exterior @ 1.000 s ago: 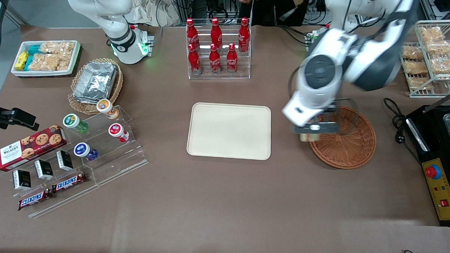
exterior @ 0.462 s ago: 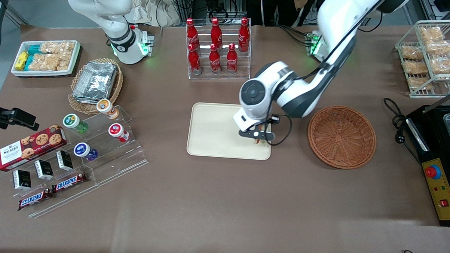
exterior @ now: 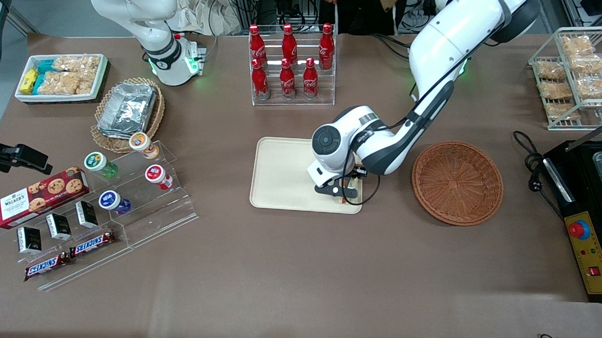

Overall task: Place sandwich from basket to tray
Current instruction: 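Lower the sandwich onto the tray and open the left gripper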

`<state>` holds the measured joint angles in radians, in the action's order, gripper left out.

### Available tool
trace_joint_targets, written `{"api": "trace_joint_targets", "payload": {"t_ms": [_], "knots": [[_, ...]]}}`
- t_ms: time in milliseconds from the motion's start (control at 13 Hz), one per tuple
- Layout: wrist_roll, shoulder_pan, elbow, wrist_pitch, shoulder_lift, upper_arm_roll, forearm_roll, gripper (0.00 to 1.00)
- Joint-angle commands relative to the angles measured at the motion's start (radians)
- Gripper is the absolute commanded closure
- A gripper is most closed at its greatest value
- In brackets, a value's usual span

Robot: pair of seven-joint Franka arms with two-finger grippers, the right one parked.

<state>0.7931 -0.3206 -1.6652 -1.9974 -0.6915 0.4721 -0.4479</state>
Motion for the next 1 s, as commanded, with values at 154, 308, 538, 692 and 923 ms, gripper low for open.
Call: {"api": "trace_joint_targets", "payload": {"t_ms": [154, 308, 538, 692, 923], "knots": [[0.052, 0.000, 0.025, 0.011, 0.006, 0.000, -0.025, 0.00], [0.043, 0.024, 0.025, 0.055, 0.059, -0.001, -0.025, 0.00], [-0.036, 0.125, 0.013, 0.161, 0.173, 0.002, -0.018, 0.00], [-0.104, 0.214, 0.002, 0.193, 0.240, 0.002, -0.009, 0.00], [-0.236, 0.342, -0.005, 0.224, 0.325, 0.005, 0.029, 0.00]]}}
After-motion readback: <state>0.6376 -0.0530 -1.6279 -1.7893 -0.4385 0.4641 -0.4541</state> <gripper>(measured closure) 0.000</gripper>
